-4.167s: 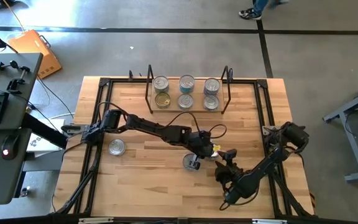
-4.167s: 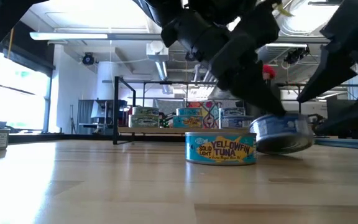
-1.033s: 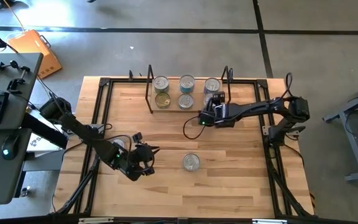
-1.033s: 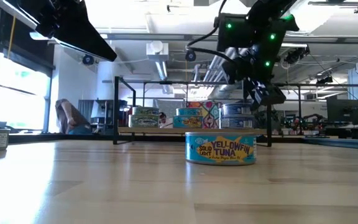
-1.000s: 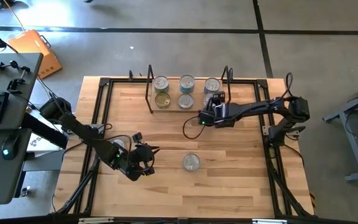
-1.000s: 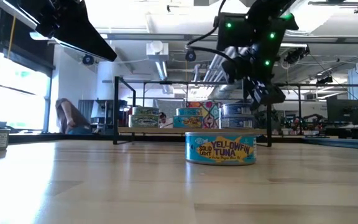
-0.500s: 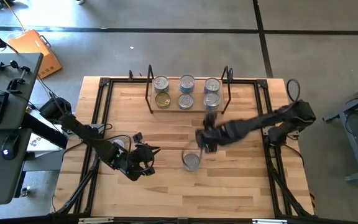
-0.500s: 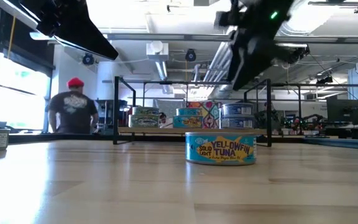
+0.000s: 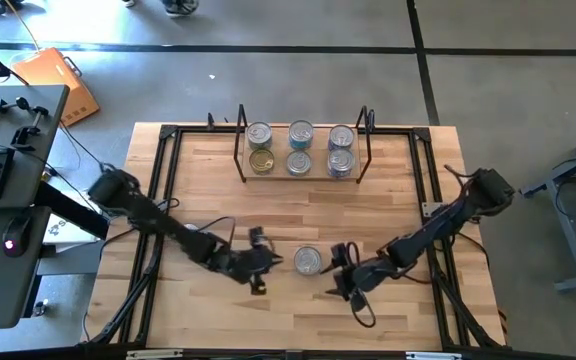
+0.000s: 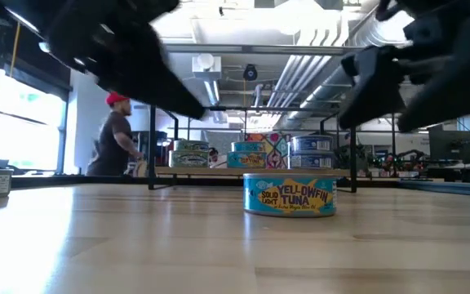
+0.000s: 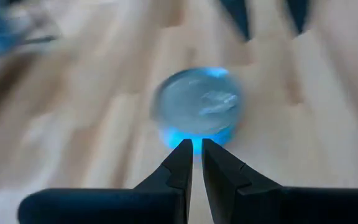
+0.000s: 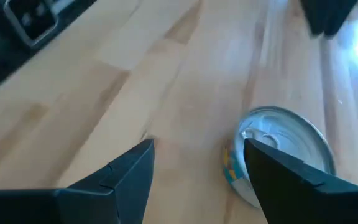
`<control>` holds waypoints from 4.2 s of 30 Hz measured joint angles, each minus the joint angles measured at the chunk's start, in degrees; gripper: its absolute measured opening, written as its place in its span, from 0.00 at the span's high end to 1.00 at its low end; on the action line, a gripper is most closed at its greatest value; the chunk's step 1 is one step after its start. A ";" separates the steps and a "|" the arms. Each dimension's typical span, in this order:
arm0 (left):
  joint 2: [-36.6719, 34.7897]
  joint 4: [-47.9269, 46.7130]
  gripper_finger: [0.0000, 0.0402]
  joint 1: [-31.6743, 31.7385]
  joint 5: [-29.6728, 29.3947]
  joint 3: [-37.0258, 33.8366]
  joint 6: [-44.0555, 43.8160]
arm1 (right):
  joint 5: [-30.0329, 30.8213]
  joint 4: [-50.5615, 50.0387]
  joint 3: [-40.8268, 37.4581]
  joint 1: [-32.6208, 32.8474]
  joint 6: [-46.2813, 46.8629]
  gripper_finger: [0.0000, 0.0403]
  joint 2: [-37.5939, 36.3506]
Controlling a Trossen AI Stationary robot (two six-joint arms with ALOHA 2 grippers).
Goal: Stack canned seafood by type on shelf
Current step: Stack the yellow and blue tuna can on top of the other yellow and blue tuna can on the shelf
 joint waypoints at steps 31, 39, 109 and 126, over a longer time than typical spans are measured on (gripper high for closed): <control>9.63 16.55 0.66 12.90 26.97 0.04 26.88 | 11.32 7.64 0.45 -6.49 -14.57 0.61 8.96; 12.51 15.11 0.64 12.12 26.49 0.16 37.04 | 11.69 6.96 2.58 -6.43 -13.59 0.61 8.91; -9.62 -15.83 0.85 6.97 -0.15 7.44 9.47 | 43.76 -10.38 12.89 0.36 -16.64 0.70 8.57; -16.23 -5.48 0.86 -1.20 -6.08 -10.19 -4.35 | 37.67 -20.39 25.54 -21.77 -39.43 0.70 8.31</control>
